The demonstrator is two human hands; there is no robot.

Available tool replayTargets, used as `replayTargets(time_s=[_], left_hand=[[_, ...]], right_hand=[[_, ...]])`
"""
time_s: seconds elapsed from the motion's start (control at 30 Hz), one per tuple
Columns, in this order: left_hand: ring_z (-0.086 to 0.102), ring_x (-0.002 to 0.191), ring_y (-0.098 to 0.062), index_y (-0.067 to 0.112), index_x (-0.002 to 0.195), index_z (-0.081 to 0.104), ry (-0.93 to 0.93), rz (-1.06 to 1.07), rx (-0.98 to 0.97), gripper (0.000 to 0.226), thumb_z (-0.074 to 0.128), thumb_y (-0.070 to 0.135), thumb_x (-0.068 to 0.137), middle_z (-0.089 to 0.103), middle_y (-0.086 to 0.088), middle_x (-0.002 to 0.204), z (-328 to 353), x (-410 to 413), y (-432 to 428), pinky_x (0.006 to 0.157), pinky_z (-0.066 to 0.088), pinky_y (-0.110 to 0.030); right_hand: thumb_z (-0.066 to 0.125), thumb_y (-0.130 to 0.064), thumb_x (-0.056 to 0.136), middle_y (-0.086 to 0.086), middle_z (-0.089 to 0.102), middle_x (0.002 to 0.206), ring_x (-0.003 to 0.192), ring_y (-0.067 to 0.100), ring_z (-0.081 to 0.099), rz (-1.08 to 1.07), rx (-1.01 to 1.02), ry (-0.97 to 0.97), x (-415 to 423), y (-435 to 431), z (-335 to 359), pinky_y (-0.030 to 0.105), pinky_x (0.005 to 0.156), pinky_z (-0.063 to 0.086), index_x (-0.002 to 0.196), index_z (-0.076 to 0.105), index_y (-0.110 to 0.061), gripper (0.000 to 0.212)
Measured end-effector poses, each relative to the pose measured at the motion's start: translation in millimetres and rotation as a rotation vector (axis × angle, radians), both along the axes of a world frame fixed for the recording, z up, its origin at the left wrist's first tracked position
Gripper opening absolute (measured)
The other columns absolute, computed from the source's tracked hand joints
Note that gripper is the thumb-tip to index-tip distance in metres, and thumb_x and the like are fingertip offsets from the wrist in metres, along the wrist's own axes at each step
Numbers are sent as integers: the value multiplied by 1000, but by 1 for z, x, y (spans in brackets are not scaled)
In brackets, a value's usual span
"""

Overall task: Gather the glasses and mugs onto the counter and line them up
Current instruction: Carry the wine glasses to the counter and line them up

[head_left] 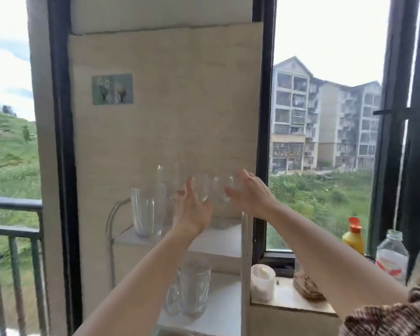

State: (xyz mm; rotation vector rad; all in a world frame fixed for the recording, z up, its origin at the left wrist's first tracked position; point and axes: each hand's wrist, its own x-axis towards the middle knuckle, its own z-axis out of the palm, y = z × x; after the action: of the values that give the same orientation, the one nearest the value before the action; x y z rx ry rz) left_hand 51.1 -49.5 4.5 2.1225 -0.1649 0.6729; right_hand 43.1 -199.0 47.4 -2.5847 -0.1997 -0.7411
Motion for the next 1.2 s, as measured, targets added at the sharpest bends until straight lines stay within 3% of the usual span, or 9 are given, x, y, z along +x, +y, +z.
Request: replayTargets(time_s=[0.1, 0.3, 0.57, 0.63, 0.7, 0.77, 0.9, 1.0, 1.2], left_hand=[[42, 121, -38, 31, 148, 8, -21, 4, 14, 76, 55, 31, 87, 41, -22, 132, 0, 19, 0, 99, 35, -43], [52, 100, -35, 28, 131, 35, -132, -55, -40, 54, 59, 22, 83, 47, -15, 120, 0, 35, 5, 79, 37, -32], [50, 70, -16, 20, 110, 45, -295, -106, -91, 37, 67, 12, 81, 45, -5, 108, -6, 35, 12, 67, 31, -22], [47, 70, -9, 16, 110, 47, -366, -91, -58, 37, 68, 11, 81, 45, -5, 110, -6, 29, 12, 63, 27, -16], [48, 77, -14, 15, 111, 48, -429, -66, -26, 37, 69, 11, 80, 46, -6, 112, -2, 21, 11, 66, 28, -17], [52, 83, -21, 14, 110, 49, -490, -51, -24, 36, 68, 11, 80, 45, -7, 113, 6, 12, 9, 66, 31, -20], [53, 90, -21, 14, 108, 50, -607, -50, -33, 33, 67, 10, 80, 49, -7, 114, 26, -12, 1, 65, 36, -21], [50, 81, -14, 18, 107, 51, -643, -67, -15, 35, 70, 13, 78, 52, -2, 113, 39, -35, -15, 57, 30, -12], [47, 65, 2, 25, 107, 50, -663, -185, -94, 39, 73, 19, 76, 51, 6, 114, 51, -89, -71, 57, 35, -16]], right_hand=[[58, -45, 87, 8, 55, 127, 113, 25, 52, 2, 109, 14, 19, 5, 3, 33, 84, 42, 129, 46, -13, 55], [65, -47, 83, 9, 59, 126, 108, 23, 56, 11, 178, 59, 39, 15, 6, 26, 78, 39, 130, 50, -7, 64], [84, -31, 69, 11, 59, 82, 75, 23, 56, 113, 452, 89, 37, 16, 7, 52, 83, 52, 100, 65, 7, 52], [86, -31, 66, 9, 61, 91, 84, 19, 59, 124, 513, 58, 33, 16, 6, 52, 88, 51, 102, 65, -1, 51], [86, -34, 65, 8, 62, 118, 107, 19, 61, 120, 545, 18, 24, 14, 11, 43, 94, 52, 129, 56, -5, 77], [86, -36, 65, 8, 58, 129, 114, 19, 58, 131, 555, -48, 13, 9, 17, 41, 95, 52, 135, 50, -7, 84], [85, -33, 65, 7, 62, 123, 111, 22, 61, 150, 657, -149, -20, -11, 31, 45, 93, 53, 127, 57, -6, 73], [84, -22, 68, 6, 67, 101, 101, 30, 66, 197, 773, -191, -53, -37, 41, 49, 88, 56, 97, 65, -12, 36], [82, -19, 71, 11, 64, 117, 104, 26, 66, 145, 848, -200, -130, -109, 43, 35, 82, 58, 128, 54, -2, 66]])
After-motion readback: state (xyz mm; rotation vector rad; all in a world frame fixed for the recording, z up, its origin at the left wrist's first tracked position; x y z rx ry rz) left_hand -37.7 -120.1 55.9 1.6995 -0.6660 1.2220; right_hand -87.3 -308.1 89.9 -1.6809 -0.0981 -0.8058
